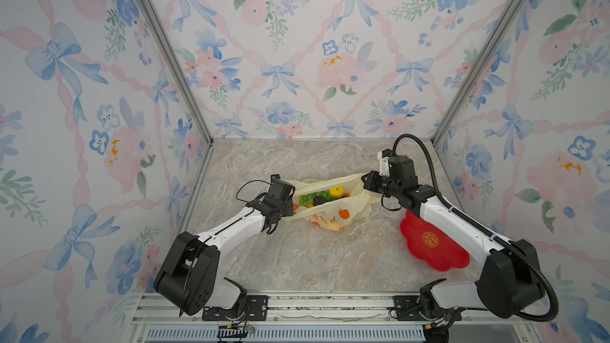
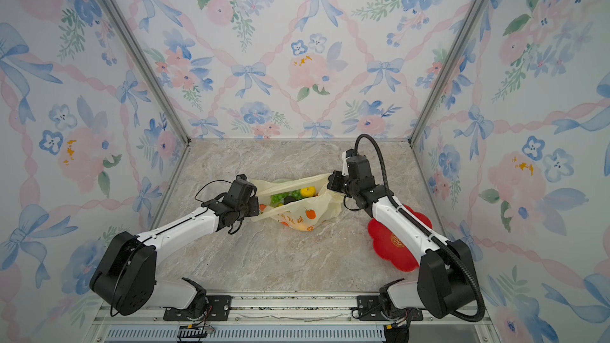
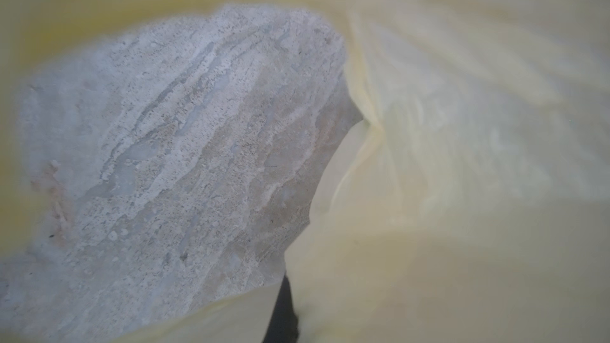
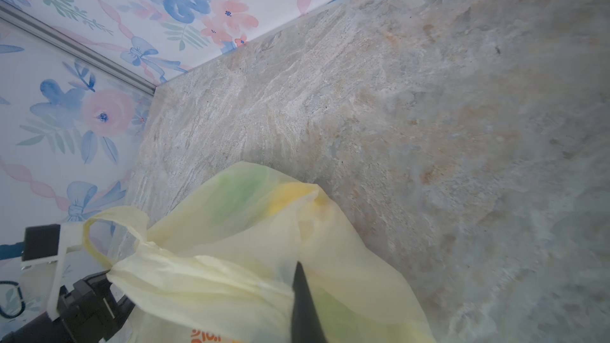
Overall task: Take fruits out of the plastic bag
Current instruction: Spread open the plastic bag at the center of the table.
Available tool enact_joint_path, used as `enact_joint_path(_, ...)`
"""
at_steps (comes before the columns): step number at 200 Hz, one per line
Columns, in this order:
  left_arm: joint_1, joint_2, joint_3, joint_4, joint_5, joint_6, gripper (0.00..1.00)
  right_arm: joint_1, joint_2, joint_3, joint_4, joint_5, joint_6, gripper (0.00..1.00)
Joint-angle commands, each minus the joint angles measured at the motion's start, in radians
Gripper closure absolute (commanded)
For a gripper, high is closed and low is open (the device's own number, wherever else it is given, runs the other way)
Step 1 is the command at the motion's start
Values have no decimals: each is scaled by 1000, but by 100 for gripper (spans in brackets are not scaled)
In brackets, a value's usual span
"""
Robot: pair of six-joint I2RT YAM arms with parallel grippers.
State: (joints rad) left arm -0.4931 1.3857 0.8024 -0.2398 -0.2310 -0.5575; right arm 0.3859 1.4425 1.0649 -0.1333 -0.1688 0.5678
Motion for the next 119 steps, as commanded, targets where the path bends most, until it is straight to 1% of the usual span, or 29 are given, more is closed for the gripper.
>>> enact_joint_path(1, -31, -25, -8, 30, 12, 44, 100, 20, 113, 171, 32, -37, -77, 100)
enact_joint_path(11, -63, -26, 3, 30, 3, 52, 100, 28, 167, 248, -32, -4, -113, 100)
enact_joint_path(20, -94, -28, 11, 31, -4, 55, 100, 32, 200, 299, -92, 26, -140, 92)
enact_joint_path(24, -108, -28, 14, 30, -6, 54, 100, 33, 207, 316, -117, 37, -149, 85)
enact_joint_path(28, -122, -27, 16, 30, -9, 52, 100, 33, 207, 330, -140, 47, -156, 76)
enact_joint_path(37, -154, -27, 22, 30, -17, 46, 100, 38, 204, 349, -192, 85, -174, 51)
enact_joint_path(43, -172, -27, 24, 30, -23, 41, 100, 44, 189, 350, -220, 114, -188, 38)
enact_joint_path(47, -185, -28, 26, 30, -30, 36, 100, 49, 178, 349, -240, 137, -201, 31)
enact_joint_path(57, -210, -25, 26, 35, -36, 20, 100, 71, 146, 356, -306, 228, -232, 22)
enact_joint_path(75, -251, -16, 24, 53, -36, -3, 100, 141, 80, 372, -438, 432, -291, 14)
enact_joint_path(91, -290, -3, 30, 62, -52, -14, 100, 234, 23, 370, -515, 597, -327, 11)
enact_joint_path(105, -314, 4, 38, 68, -63, -23, 100, 309, -12, 359, -569, 692, -319, 10)
enact_joint_path(119, -329, 10, 44, 77, -67, -25, 100, 366, -31, 342, -604, 749, -296, 10)
